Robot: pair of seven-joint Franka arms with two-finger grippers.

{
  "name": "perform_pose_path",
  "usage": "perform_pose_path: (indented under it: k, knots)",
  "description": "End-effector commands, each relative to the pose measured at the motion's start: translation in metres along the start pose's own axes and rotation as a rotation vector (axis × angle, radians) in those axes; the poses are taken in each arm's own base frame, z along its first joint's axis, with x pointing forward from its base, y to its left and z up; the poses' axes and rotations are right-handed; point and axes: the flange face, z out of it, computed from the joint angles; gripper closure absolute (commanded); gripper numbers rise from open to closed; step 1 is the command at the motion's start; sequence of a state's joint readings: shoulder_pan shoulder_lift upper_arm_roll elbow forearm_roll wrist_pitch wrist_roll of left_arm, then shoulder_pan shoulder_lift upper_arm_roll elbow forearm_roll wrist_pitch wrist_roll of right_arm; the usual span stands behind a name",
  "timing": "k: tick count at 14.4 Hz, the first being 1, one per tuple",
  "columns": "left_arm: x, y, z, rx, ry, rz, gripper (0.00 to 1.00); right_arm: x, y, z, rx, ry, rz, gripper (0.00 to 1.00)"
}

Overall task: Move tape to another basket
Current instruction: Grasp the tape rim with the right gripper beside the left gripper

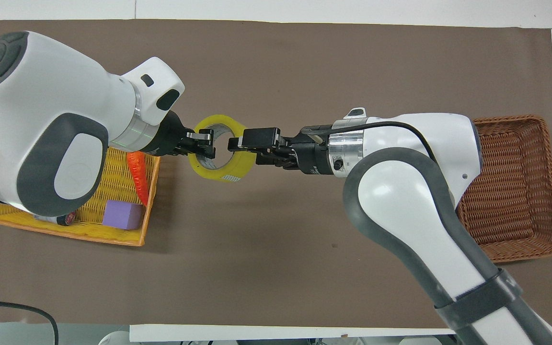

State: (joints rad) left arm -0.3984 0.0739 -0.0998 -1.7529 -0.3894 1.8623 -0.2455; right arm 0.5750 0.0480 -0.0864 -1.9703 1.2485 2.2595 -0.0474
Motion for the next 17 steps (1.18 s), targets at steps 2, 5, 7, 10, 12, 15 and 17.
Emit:
perform_pose_path:
  k: [2,5,7,10,12,15,17]
  knots:
    - [-0.0046,-0.0004,-0.0088,-0.001,0.000,-0.013,0.98,-0.0008,-0.0033,-0.0007,0.014,0.014,0.016,0.18]
    - [-0.0050,0.0013,-0.0084,-0.003,0.002,-0.011,0.98,-0.0079,-0.0075,0.0076,0.012,0.005,0.007,0.36]
    - [-0.0052,-0.0008,-0.0083,-0.001,-0.001,-0.012,0.98,-0.0066,-0.0069,0.0068,0.010,0.021,0.006,0.67]
    - [-0.0052,-0.0008,-0.0083,-0.001,-0.001,-0.012,0.98,-0.0048,-0.0058,0.0053,0.011,0.019,0.006,0.96]
    - [-0.0053,-0.0020,-0.0077,0.000,-0.005,-0.014,0.98,-0.0022,-0.0043,0.0023,0.010,0.023,0.002,0.96]
    - [-0.0053,-0.0020,-0.0077,0.000,-0.005,-0.014,0.98,-0.0019,-0.0047,0.0011,0.010,0.024,-0.003,0.96]
    - [-0.0043,-0.0043,-0.0086,0.000,-0.003,-0.019,0.97,-0.0003,-0.0030,-0.0006,0.010,0.028,-0.012,0.96]
